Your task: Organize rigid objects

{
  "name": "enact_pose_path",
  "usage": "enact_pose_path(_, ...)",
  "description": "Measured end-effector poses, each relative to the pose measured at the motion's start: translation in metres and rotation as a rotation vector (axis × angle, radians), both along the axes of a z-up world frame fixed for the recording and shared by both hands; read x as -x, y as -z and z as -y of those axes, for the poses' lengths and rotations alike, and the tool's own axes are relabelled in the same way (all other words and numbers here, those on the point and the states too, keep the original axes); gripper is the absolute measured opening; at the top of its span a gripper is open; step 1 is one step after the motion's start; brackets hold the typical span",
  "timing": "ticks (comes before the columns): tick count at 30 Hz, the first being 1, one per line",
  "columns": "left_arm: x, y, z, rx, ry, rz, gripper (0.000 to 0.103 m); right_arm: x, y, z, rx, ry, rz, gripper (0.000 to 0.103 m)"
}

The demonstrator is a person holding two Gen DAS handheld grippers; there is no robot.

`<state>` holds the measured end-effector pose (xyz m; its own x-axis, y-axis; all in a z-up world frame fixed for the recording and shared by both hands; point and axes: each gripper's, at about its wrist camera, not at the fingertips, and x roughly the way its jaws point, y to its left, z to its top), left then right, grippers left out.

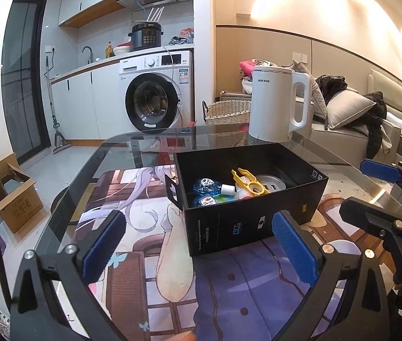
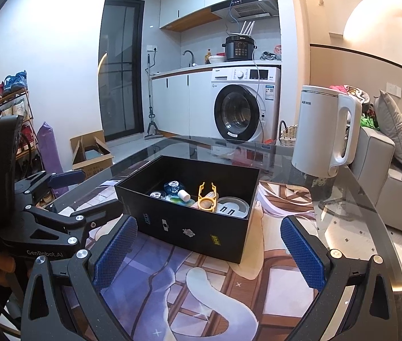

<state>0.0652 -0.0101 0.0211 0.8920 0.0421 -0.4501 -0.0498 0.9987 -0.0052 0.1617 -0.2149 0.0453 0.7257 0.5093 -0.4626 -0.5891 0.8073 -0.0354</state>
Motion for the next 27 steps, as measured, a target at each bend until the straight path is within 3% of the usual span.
enact_pose_path(27,0.0006,-0.0012,-0.0008,0.002,0.004,-0.001,0.103,0.003,-0.002,0.001,0.004,0.002,0.015,0.103)
